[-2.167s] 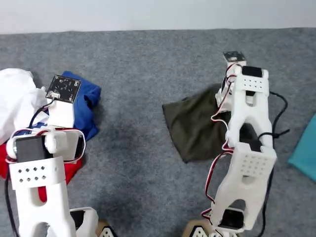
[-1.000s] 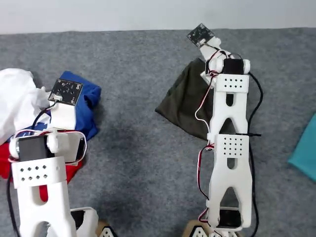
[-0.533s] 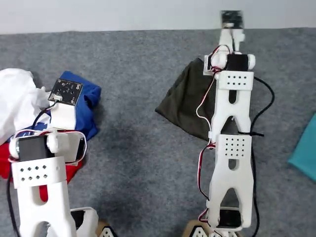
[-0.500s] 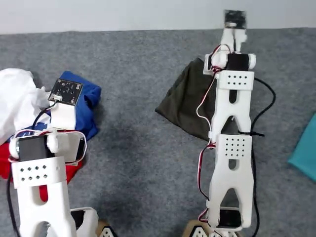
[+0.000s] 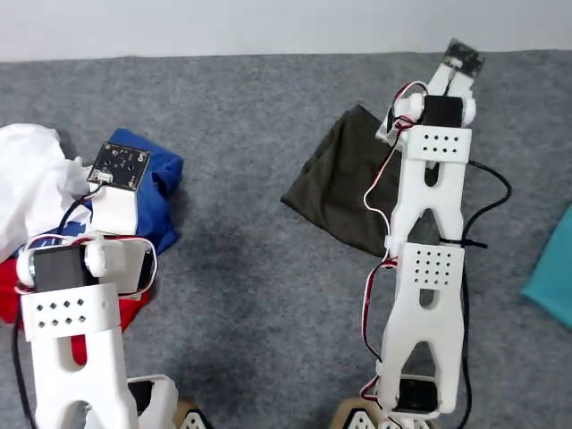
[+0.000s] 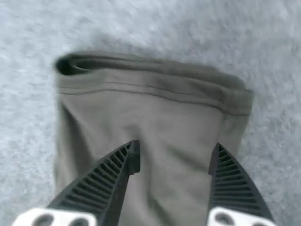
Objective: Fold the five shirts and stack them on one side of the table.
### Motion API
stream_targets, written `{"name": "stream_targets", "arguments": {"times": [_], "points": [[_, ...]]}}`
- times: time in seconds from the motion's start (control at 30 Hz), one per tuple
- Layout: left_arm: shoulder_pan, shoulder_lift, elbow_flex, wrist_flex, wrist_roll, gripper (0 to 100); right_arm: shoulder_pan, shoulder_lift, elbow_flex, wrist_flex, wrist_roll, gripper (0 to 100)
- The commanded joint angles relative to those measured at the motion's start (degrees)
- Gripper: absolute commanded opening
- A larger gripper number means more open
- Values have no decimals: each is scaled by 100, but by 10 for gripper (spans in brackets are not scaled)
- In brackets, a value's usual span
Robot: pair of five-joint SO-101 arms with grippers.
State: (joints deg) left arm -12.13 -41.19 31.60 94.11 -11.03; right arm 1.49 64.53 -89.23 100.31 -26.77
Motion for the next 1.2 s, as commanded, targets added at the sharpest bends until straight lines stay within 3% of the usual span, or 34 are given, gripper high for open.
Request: {"name": "stream_targets", "arguments": {"times": [0.0,0.3,0.67,0.93,1.17], "points": [[0,-105,-57,-105,0,4,163,-769,484,277,-281,246],[0,-88,-66,-105,0,4,242,-1701,2769,171,-686,247],[18,-88,-66,-114,0,3,251,-813,2822,31,-712,248],[738,-88,-57,-114,26,3,92,-382,2822,-532,-607,248],[782,-88,-40,-114,0,3,-215,-365,2822,-936,-431,248]]}}
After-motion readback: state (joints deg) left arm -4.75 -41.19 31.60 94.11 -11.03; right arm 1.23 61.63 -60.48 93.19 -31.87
